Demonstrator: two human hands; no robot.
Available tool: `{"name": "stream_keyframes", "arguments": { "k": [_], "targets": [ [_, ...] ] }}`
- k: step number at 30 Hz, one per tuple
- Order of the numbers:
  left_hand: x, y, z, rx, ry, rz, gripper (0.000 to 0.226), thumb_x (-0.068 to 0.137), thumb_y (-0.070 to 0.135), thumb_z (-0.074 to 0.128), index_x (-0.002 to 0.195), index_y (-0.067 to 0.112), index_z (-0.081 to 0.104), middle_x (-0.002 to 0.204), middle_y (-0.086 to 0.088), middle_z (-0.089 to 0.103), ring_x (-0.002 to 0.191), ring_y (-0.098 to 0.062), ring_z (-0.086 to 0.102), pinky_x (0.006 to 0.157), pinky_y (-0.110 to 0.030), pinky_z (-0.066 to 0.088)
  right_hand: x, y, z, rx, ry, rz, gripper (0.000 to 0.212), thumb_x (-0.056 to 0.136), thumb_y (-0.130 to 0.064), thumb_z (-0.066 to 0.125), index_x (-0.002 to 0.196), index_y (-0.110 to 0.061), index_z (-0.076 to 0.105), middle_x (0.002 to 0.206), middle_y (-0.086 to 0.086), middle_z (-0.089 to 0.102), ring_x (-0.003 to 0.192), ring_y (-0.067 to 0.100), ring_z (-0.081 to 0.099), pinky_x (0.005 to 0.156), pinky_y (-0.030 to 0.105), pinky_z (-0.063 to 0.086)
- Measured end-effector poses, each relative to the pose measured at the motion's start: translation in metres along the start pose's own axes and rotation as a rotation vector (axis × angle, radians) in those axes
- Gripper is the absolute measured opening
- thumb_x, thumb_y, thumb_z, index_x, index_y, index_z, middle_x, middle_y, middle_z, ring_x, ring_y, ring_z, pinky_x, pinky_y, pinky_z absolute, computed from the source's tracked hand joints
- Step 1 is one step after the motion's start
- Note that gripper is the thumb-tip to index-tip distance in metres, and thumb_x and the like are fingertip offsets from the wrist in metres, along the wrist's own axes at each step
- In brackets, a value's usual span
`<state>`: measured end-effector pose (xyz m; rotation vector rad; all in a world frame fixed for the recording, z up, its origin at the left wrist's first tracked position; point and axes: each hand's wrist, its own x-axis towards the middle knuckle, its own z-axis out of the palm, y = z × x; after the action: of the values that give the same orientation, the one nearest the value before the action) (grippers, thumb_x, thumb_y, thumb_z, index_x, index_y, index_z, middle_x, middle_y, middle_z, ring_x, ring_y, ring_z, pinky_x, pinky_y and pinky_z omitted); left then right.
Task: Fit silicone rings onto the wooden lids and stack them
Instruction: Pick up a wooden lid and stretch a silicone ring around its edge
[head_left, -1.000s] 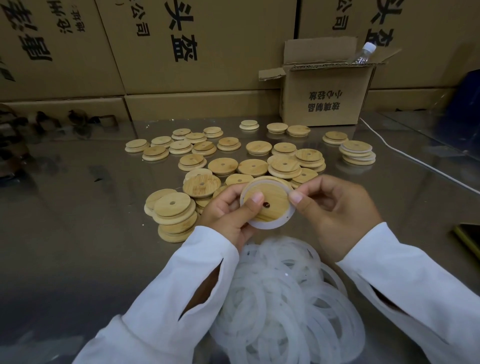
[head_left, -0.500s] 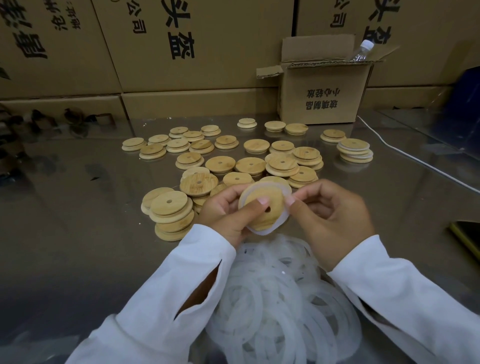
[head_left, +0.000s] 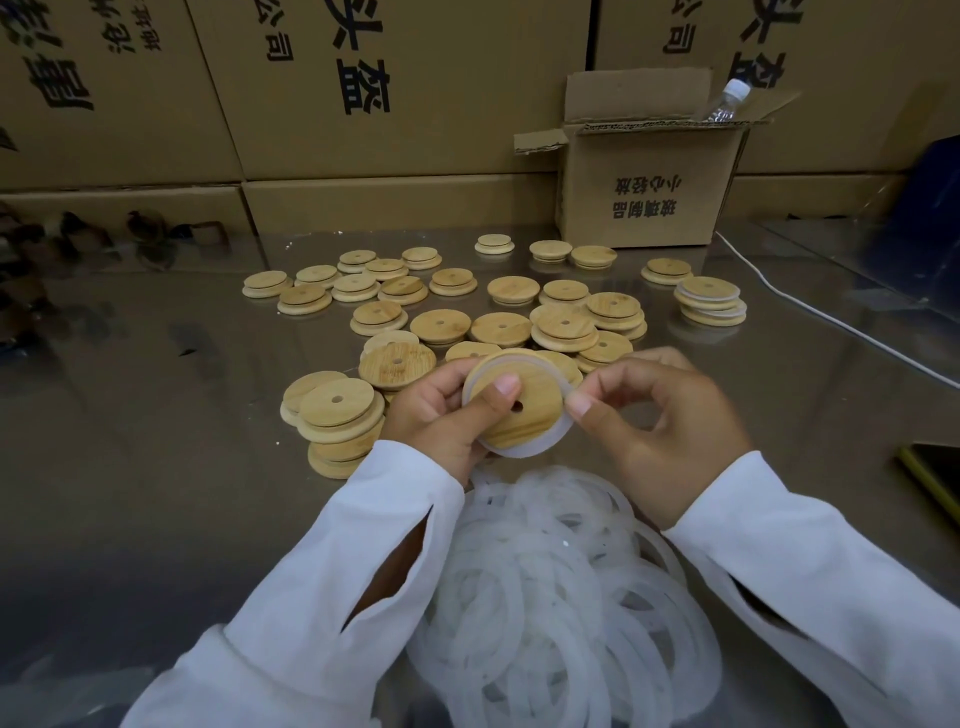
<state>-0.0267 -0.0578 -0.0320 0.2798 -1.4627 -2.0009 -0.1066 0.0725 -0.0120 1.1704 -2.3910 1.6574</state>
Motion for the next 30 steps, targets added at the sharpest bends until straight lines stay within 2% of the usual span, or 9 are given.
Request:
{"name": "stream_keyframes", "arguments": {
  "k": [6, 9, 13, 17, 19, 21, 23, 26, 30],
  "targets": [
    [-0.002, 0.004, 0.002, -0.029, -0.007, 0.023, 0.026, 0.062, 0.016, 0.061, 0.086, 0.006, 0.064, 0.067, -0.001, 0.069, 0.064, -0.011, 0.066, 0.06, -0.022, 0.055, -0.002, 0.0, 0.003, 0.053, 0.013, -0.061, 0.02, 0.078, -0.015, 0.068, 0.067, -0.03, 0.06, 0.079, -0.01, 0.059, 0.075, 0.006, 0.055, 0.067, 0.01, 0.042],
    [-0.002, 0.004, 0.004, -0.069, 0.001, 0.002, 0.026, 0.063, 0.014, 0.06, 0.087, 0.004, 0.062, 0.066, -0.001, 0.07, 0.063, -0.011, 0.067, 0.057, -0.022, 0.054, -0.004, 0.002, 0.006, 0.187, 0.005, -0.023, 0.012, 0.077, -0.014, 0.068, 0.073, -0.024, 0.062, 0.075, -0.007, 0.064, 0.074, 0.012, 0.059, 0.068, 0.017, 0.048],
    [-0.004, 0.002, 0.006, -0.11, 0.038, -0.011, 0.031, 0.062, 0.013, 0.061, 0.09, 0.002, 0.061, 0.067, -0.003, 0.07, 0.064, -0.013, 0.067, 0.058, -0.023, 0.055, -0.006, 0.002, 0.011, 0.313, -0.019, 0.074, 0.008, 0.076, -0.013, 0.069, 0.076, -0.017, 0.063, 0.078, 0.001, 0.065, 0.074, 0.015, 0.061, 0.07, 0.019, 0.051],
    [-0.004, 0.002, 0.006, -0.094, 0.053, -0.028, 0.033, 0.061, 0.015, 0.061, 0.092, 0.003, 0.062, 0.068, -0.003, 0.069, 0.064, -0.012, 0.066, 0.06, -0.023, 0.056, -0.004, 0.0, 0.009, 0.397, -0.085, 0.185, 0.008, 0.076, -0.014, 0.069, 0.068, -0.015, 0.066, 0.064, -0.004, 0.066, 0.056, 0.001, 0.058, 0.059, 0.01, 0.047],
    [-0.003, 0.002, 0.005, -0.087, 0.058, -0.031, 0.031, 0.061, 0.015, 0.061, 0.09, 0.004, 0.062, 0.067, -0.002, 0.069, 0.064, -0.011, 0.066, 0.06, -0.022, 0.056, -0.002, 0.001, 0.005, 0.379, -0.166, 0.247, 0.008, 0.076, -0.019, 0.069, 0.069, -0.017, 0.068, 0.065, -0.005, 0.065, 0.06, 0.002, 0.058, 0.065, 0.016, 0.049],
    [-0.003, 0.002, 0.004, -0.092, 0.071, -0.023, 0.027, 0.061, 0.015, 0.061, 0.086, 0.005, 0.062, 0.064, 0.0, 0.069, 0.062, -0.01, 0.066, 0.059, -0.022, 0.056, -0.001, 0.002, 0.003, 0.356, -0.231, 0.299, 0.009, 0.077, -0.021, 0.068, 0.068, -0.02, 0.069, 0.067, -0.003, 0.065, 0.07, 0.009, 0.059, 0.078, 0.03, 0.051],
    [-0.001, 0.003, 0.002, -0.099, 0.091, -0.019, 0.024, 0.06, 0.015, 0.061, 0.082, 0.006, 0.061, 0.062, 0.0, 0.068, 0.06, -0.01, 0.066, 0.058, -0.022, 0.056, -0.002, 0.001, 0.003, 0.326, -0.256, 0.306, 0.011, 0.078, -0.021, 0.067, 0.068, -0.021, 0.069, 0.066, -0.003, 0.064, 0.07, 0.011, 0.059, 0.082, 0.034, 0.05],
    [-0.001, 0.003, 0.001, -0.109, 0.1, -0.021, 0.018, 0.064, 0.012, 0.061, 0.081, 0.006, 0.061, 0.062, -0.001, 0.068, 0.061, -0.011, 0.066, 0.059, -0.023, 0.057, -0.003, 0.002, 0.006, 0.302, -0.227, 0.286, 0.012, 0.079, -0.019, 0.067, 0.068, -0.02, 0.068, 0.064, -0.005, 0.064, 0.064, 0.007, 0.057, 0.077, 0.029, 0.05],
    [0.0, 0.002, 0.0, -0.088, 0.095, -0.015, 0.012, 0.069, 0.01, 0.061, 0.08, 0.008, 0.061, 0.062, 0.0, 0.068, 0.06, -0.01, 0.066, 0.058, -0.023, 0.056, -0.003, 0.0, 0.006, 0.313, -0.173, 0.239, 0.009, 0.076, -0.021, 0.069, 0.068, -0.019, 0.069, 0.055, -0.011, 0.063, 0.052, -0.004, 0.055, 0.059, 0.009, 0.044]
  ]
}}
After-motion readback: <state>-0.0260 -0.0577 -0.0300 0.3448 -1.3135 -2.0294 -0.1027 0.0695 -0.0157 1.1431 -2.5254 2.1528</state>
